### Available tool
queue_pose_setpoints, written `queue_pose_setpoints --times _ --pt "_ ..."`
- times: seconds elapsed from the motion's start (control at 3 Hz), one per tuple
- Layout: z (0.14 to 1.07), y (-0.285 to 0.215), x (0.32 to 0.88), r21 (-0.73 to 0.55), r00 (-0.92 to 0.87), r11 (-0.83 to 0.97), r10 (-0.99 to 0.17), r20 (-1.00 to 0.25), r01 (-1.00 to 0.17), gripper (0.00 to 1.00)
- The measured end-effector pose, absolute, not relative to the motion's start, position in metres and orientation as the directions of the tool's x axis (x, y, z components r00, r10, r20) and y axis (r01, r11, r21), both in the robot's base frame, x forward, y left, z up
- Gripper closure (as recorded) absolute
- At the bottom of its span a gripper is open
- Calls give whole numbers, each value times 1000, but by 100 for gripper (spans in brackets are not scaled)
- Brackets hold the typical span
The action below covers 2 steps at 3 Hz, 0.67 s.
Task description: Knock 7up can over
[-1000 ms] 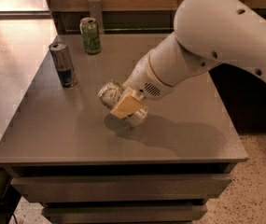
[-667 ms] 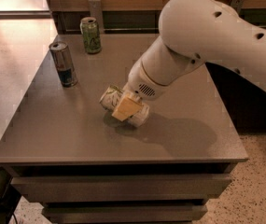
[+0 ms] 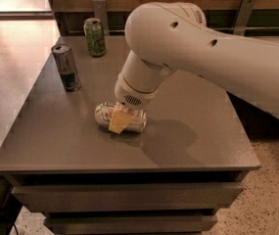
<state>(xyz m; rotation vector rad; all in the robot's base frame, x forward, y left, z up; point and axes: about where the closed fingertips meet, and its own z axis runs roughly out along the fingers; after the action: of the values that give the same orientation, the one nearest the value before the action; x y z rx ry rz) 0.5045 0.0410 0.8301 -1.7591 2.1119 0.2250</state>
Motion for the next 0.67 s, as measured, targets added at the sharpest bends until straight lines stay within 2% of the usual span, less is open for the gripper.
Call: queue_pose_setpoints --times 0.33,0.67 --pt "832 41 504 -122 -141 203 -911 -388 -972 82" --pt "832 41 503 -123 -140 201 -912 -387 -972 59"
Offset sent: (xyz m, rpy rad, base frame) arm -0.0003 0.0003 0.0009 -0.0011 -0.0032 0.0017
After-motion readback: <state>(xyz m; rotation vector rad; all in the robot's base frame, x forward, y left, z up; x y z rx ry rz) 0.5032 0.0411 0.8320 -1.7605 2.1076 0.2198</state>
